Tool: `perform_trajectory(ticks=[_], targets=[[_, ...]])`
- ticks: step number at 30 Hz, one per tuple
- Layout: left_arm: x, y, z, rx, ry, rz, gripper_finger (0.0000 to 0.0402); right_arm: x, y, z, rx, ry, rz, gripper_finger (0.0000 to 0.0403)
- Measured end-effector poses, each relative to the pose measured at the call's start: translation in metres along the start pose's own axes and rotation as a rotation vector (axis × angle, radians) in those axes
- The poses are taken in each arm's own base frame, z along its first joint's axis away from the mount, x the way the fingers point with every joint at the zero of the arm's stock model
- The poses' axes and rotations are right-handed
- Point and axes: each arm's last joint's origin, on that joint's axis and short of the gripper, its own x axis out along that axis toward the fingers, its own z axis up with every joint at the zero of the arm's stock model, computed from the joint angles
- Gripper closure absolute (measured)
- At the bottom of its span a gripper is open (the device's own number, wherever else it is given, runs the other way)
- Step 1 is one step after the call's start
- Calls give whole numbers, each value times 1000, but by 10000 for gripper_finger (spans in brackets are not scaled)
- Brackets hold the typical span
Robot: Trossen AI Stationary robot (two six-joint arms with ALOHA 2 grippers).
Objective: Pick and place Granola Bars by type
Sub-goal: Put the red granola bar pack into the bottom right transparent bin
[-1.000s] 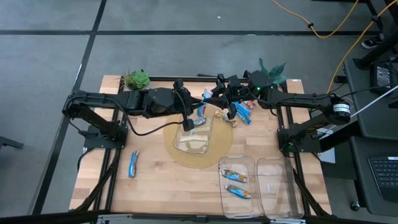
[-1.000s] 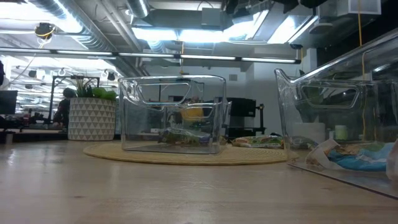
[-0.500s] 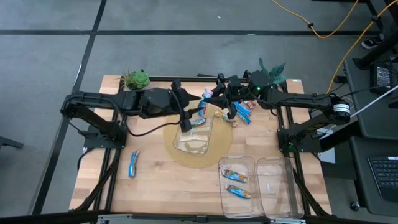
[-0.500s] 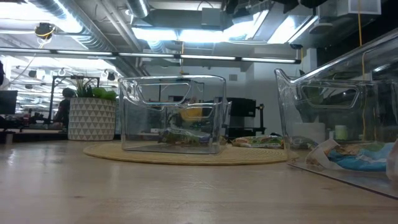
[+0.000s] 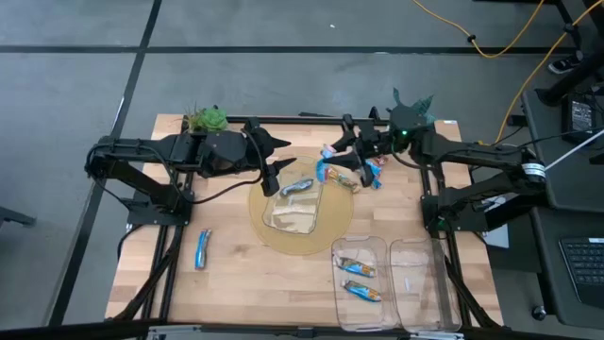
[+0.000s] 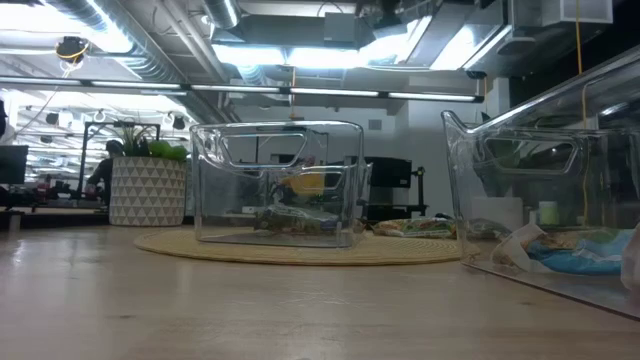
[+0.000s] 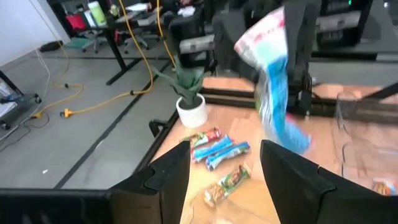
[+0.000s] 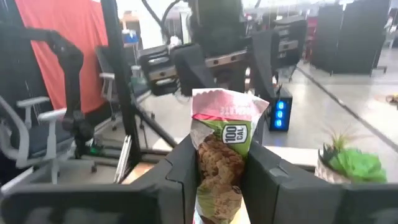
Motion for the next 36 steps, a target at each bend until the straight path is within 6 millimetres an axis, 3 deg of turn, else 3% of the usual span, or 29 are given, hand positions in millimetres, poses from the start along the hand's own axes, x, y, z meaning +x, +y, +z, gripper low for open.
perform_trajectory(ticks=[6,14,22,27,36], targets=[[0,0,-5,13,43,5,215,-32,19,12,52,86,-5,301],[3,7,-7,37,70,43,215,-80,58,20,275,216,20,301],[6,16,-7,27,77,75,215,-122,92,24,437,260,-71,301],[8,20,-7,21,79,87,215,-134,103,22,484,289,-120,301],[10,22,-7,17,84,67,215,-132,118,6,627,479,-89,319]])
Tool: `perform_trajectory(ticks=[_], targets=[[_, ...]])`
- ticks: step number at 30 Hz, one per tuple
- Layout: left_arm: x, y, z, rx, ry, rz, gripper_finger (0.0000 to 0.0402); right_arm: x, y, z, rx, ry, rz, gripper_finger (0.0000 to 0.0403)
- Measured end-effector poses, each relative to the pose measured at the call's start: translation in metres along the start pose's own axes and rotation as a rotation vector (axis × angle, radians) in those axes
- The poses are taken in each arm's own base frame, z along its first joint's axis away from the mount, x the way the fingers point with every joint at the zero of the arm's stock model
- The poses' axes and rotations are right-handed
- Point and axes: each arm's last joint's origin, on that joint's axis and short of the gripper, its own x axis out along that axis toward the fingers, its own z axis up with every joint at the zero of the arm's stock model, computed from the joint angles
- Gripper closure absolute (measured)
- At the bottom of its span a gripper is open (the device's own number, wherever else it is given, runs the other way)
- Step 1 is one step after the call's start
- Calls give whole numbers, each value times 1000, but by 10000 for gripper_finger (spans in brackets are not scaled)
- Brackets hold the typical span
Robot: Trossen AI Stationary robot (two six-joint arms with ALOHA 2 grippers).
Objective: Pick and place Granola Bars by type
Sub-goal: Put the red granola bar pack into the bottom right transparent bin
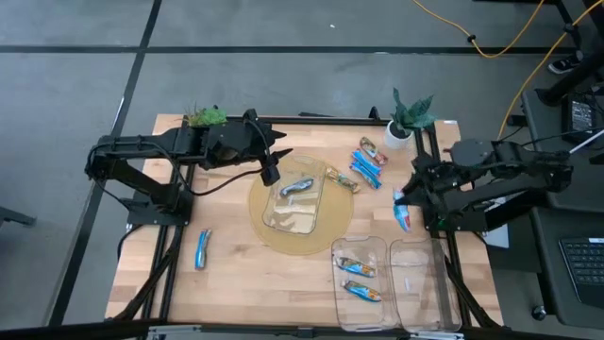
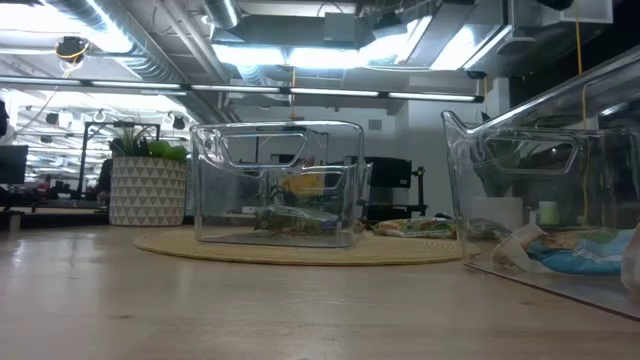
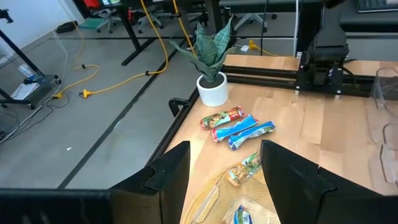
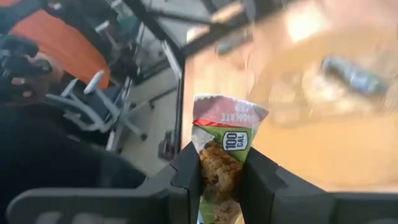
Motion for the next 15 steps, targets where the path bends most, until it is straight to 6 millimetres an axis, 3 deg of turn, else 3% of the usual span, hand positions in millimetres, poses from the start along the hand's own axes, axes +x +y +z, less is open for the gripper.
perform_trajectory(ticks=[7,15], targets=[[5,-2,-2,11,22,0,215,10,0,-23,184,250,-90,321],[10,-5,-7,18,66,2,215,26,-1,-51,400,500,-392,321]])
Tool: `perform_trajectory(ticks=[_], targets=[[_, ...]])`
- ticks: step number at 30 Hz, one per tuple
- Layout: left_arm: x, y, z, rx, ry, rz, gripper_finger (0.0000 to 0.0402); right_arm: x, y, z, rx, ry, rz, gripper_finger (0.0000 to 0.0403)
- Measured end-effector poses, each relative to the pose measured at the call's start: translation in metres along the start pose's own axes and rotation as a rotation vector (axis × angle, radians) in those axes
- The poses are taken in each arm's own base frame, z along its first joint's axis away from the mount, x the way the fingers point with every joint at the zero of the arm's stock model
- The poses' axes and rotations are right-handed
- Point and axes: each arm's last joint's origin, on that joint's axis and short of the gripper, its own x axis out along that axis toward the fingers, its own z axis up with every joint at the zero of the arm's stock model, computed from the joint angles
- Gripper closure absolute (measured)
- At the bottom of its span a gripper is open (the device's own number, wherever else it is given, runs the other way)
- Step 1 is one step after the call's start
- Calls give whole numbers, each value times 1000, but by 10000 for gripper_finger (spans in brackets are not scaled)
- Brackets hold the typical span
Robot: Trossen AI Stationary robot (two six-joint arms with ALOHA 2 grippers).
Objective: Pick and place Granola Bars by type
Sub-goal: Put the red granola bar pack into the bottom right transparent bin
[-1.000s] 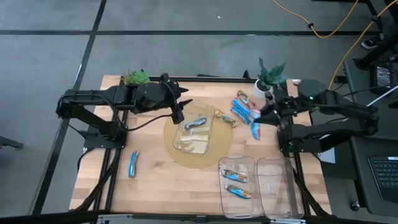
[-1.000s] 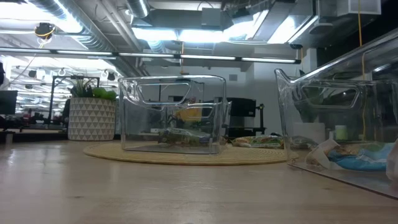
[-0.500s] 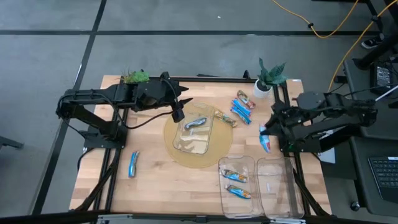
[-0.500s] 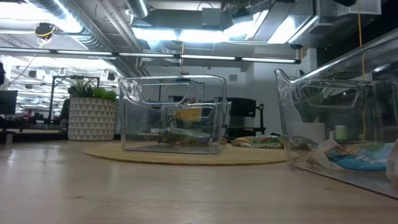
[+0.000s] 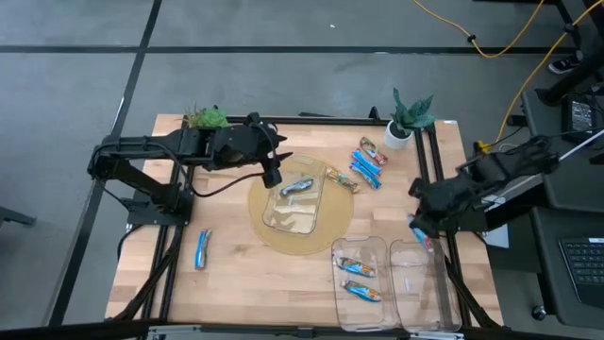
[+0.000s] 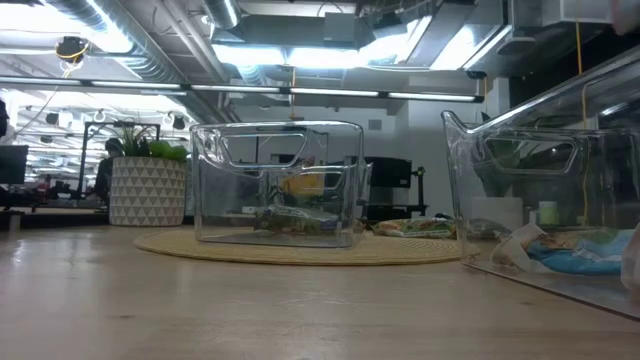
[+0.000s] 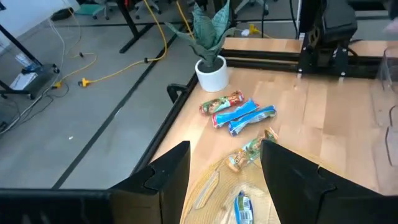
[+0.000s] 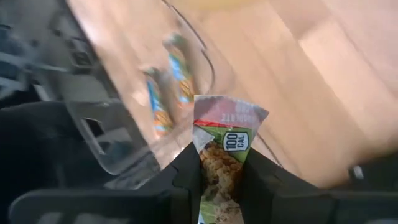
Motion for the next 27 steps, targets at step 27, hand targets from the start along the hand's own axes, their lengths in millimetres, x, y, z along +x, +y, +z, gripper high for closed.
perform_trajectory(ticks=[27], targets=[[10,-4,-10,48,99,12,215,89,55,-65,16,110,-284,321]])
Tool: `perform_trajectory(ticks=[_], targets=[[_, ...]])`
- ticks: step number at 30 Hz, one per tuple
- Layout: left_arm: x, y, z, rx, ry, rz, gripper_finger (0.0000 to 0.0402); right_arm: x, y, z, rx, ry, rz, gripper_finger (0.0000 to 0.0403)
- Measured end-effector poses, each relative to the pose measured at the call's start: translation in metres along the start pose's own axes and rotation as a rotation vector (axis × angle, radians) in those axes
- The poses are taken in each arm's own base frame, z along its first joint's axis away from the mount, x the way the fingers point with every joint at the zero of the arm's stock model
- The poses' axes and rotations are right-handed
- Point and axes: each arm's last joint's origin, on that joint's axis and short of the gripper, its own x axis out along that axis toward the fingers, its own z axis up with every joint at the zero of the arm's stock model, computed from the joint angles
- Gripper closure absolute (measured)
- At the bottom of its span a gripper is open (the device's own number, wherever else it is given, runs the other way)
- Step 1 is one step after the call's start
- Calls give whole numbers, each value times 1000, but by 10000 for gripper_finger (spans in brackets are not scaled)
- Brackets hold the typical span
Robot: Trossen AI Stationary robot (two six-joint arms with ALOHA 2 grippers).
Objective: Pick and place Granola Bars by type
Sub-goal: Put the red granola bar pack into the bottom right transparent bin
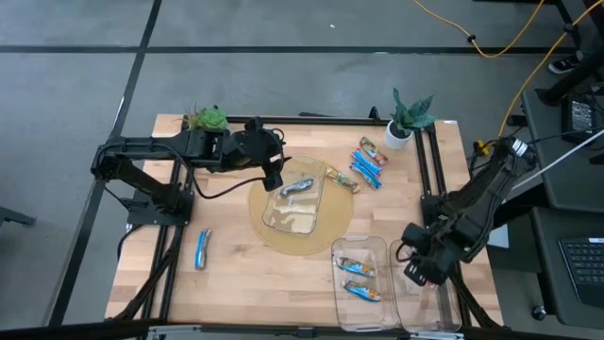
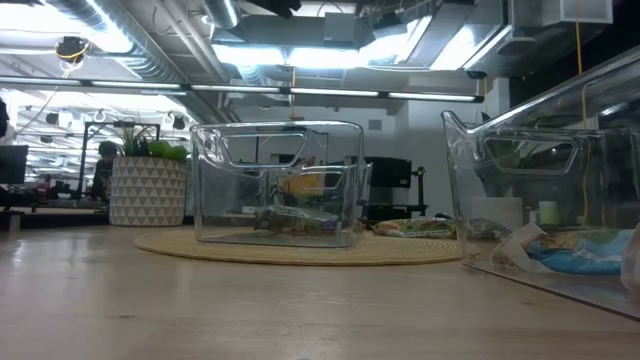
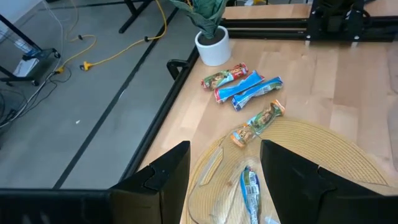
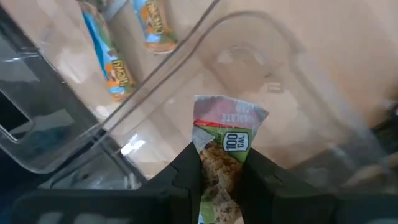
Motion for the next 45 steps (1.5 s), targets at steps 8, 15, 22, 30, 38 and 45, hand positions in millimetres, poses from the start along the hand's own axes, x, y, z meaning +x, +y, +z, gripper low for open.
perform_trajectory(ticks=[8,15,22,30,38,45], targets=[[-1,-3,0,-6,-1,-22,215,52,-1,-14,72,16,-15,321],[-1,-4,0,-22,1,-61,215,74,-13,-15,125,38,-111,321],[-3,-8,0,-43,0,-79,215,86,-20,-17,131,87,-124,321],[-7,-15,-1,-32,-7,-90,215,86,-21,-17,126,86,-132,316],[-7,-15,-1,-33,-10,-70,215,86,-23,-17,125,84,-151,275],[-7,-15,-1,-28,-3,-68,220,85,-23,-17,130,84,-146,223]])
